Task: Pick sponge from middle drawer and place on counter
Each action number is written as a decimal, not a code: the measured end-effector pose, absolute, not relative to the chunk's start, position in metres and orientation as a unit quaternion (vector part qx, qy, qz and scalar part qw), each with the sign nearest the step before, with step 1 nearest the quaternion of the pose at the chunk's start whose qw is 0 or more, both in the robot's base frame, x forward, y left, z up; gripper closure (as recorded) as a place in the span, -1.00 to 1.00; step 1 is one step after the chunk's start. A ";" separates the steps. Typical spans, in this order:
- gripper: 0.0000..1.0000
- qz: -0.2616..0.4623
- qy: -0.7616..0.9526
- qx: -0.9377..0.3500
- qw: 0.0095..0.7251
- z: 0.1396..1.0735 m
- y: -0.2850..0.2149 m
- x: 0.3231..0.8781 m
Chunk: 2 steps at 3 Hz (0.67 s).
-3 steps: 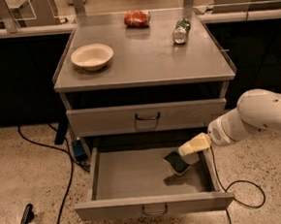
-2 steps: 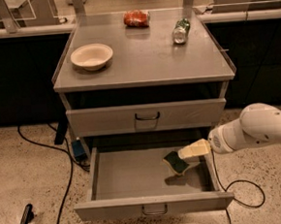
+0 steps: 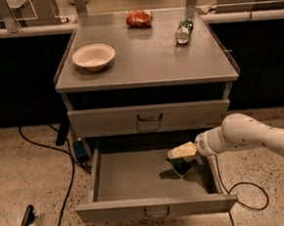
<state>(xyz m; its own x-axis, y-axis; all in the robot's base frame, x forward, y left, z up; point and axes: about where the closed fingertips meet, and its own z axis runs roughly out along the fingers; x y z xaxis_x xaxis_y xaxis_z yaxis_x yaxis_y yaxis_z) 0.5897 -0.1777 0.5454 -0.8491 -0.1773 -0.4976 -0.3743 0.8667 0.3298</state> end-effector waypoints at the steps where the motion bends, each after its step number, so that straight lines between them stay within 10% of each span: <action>1: -1.00 0.213 0.938 -0.149 0.231 0.545 -0.175 0.590; 2: -1.00 0.218 0.940 -0.128 0.231 0.521 -0.171 0.585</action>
Offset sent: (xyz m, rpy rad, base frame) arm -0.0127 0.0087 -0.0602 0.0455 0.0246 -0.1041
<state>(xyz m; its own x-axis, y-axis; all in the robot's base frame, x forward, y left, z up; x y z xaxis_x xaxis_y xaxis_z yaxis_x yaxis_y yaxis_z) 0.5851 -0.1712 0.5213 -0.8602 -0.1390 -0.4905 -0.3407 0.8726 0.3501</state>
